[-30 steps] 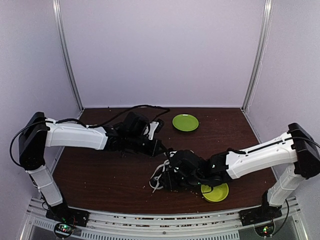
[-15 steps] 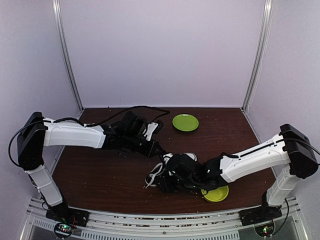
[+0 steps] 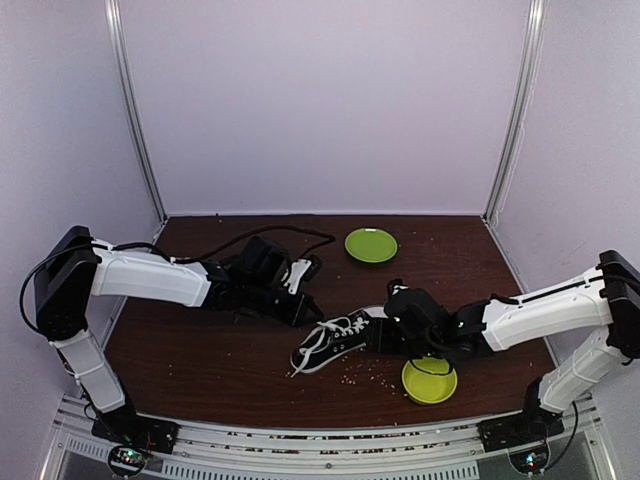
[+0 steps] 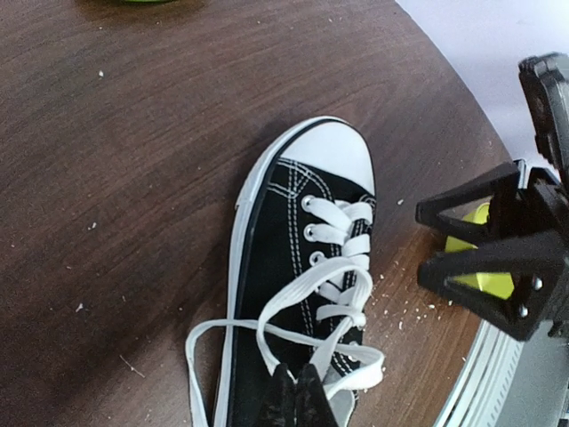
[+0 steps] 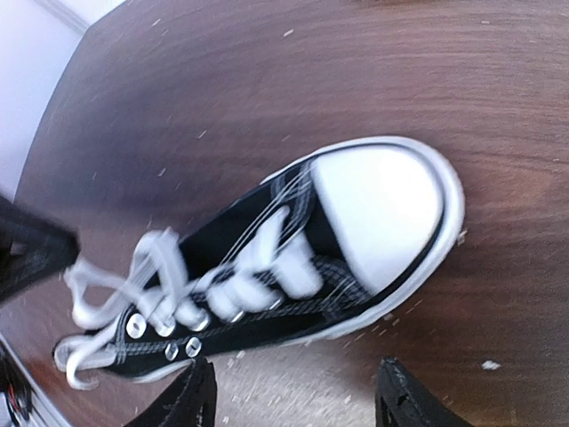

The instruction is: Tie the shoes

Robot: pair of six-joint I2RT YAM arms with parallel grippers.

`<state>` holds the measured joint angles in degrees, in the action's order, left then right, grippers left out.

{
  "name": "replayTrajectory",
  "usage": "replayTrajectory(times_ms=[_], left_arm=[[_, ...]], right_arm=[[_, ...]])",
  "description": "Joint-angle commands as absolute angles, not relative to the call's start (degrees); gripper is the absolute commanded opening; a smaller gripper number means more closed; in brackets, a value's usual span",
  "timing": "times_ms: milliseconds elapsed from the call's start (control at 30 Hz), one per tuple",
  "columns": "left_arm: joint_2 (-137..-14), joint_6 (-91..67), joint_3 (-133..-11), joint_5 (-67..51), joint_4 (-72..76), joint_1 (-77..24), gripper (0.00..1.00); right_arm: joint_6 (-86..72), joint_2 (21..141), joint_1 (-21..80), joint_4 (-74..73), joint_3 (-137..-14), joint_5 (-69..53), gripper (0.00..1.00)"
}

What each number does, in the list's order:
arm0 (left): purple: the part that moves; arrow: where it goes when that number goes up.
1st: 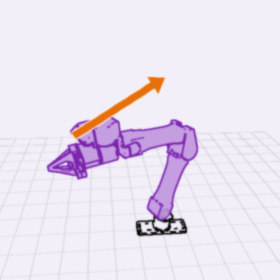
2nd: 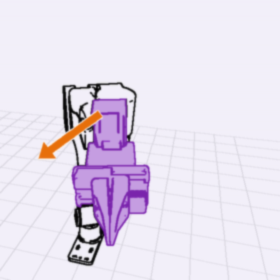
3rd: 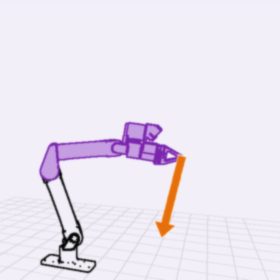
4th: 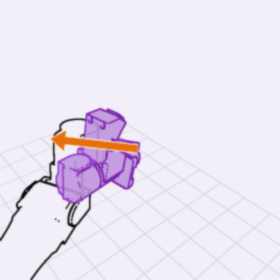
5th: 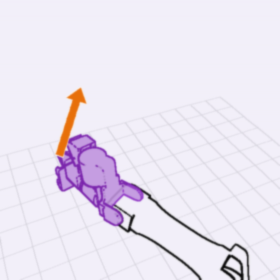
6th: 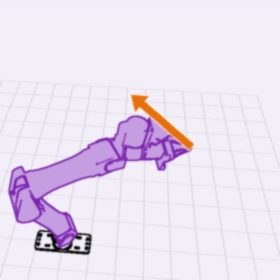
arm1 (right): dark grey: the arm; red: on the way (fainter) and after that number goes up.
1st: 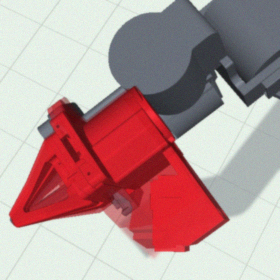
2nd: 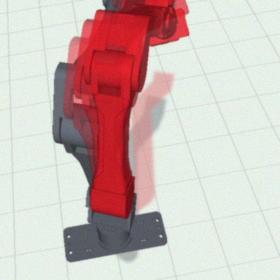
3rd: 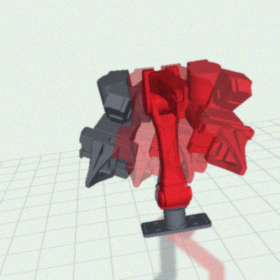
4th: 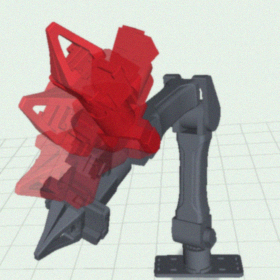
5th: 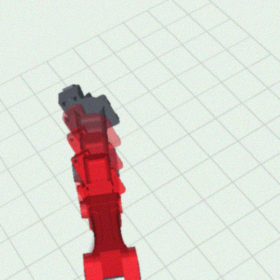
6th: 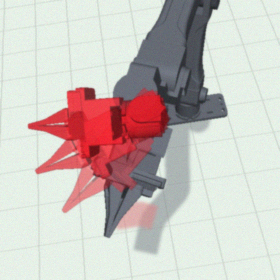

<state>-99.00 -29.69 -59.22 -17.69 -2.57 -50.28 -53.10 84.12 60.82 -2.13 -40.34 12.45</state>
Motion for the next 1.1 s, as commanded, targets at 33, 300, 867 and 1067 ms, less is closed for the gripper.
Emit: replayTrajectory(times_ms=[33,300,867,1067], left_arm=[[-96.9,-30.88,-59.53,-15.86,-0.74,-49.83,0.0],[-95.78,-30.13,-58.68,-20.02,1.18,-49.84,0.0],[-95.72,-29.1,-63.2,-21.88,-7.21,-49.84,0.0],[-96.88,-32.62,-63.38,-18.32,-4.81,-49.77,0.0]], right_arm=[[-58.25,84.2,55.0,-2.94,-41.59,9.6,0.58],[-59.59,90.69,52.13,-1.59,-45.18,5.99,0.53],[-54.89,97.85,52.15,-1.35,-55.36,3.76,0.53],[-43.92,87.3,55.6,-9.6,-52.39,4.37,0.64]])
